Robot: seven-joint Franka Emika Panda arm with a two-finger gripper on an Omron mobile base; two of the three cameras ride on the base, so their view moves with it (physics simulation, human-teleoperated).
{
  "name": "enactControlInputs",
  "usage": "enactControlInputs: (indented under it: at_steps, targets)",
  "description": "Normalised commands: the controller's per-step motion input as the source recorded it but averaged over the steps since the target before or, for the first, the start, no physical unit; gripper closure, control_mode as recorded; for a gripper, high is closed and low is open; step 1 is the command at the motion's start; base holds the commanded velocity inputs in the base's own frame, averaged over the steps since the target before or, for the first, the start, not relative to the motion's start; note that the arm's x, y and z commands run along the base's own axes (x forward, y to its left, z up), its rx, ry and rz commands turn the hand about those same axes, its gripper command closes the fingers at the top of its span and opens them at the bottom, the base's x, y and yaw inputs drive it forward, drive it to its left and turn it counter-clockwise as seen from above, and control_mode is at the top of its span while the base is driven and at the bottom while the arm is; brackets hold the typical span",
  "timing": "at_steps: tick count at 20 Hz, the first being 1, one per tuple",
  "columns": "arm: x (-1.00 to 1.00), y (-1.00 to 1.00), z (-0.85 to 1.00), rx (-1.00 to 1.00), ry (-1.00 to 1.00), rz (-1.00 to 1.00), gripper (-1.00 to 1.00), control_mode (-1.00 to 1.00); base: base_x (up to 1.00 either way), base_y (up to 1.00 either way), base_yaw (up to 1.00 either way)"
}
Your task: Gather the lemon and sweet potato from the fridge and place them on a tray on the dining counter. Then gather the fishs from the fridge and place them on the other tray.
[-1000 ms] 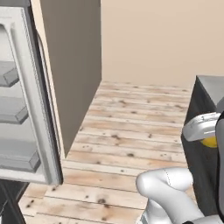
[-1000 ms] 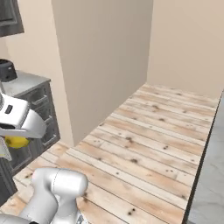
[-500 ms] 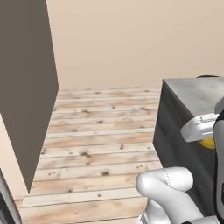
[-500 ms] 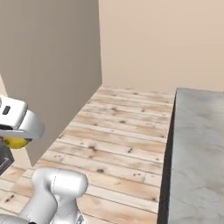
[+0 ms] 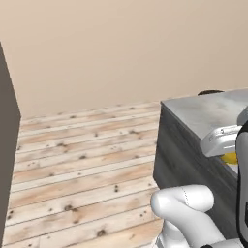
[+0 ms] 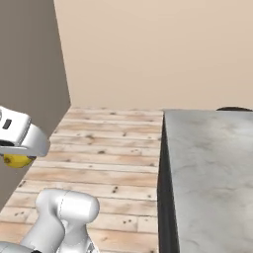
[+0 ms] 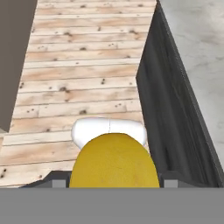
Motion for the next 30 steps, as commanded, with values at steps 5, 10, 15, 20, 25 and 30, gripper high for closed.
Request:
enactControlInputs:
  at_steps: [5,10,15,20,25,30]
  targets:
    - [0.00,0.00,0.00,0.00,0.00,0.00,1.00,1.00,1.00,0.21,-0.39]
    - [0.00,0.00,0.00,0.00,0.00,0.00,1.00,1.00,1.00,0.28,-0.40]
    - [0.00,0.00,0.00,0.00,0.00,0.00,1.00,1.00,1.00,0.35,-0.40]
    - [0.00,0.00,0.00,0.00,0.00,0.00,1.00,1.00,1.00,0.41,-0.40]
    - [0.00,0.00,0.00,0.00,0.00,0.00,1.00,1.00,1.00,0.45,-0.40]
    - [0.00,0.00,0.00,0.00,0.00,0.00,1.00,1.00,0.98,0.50,-0.41]
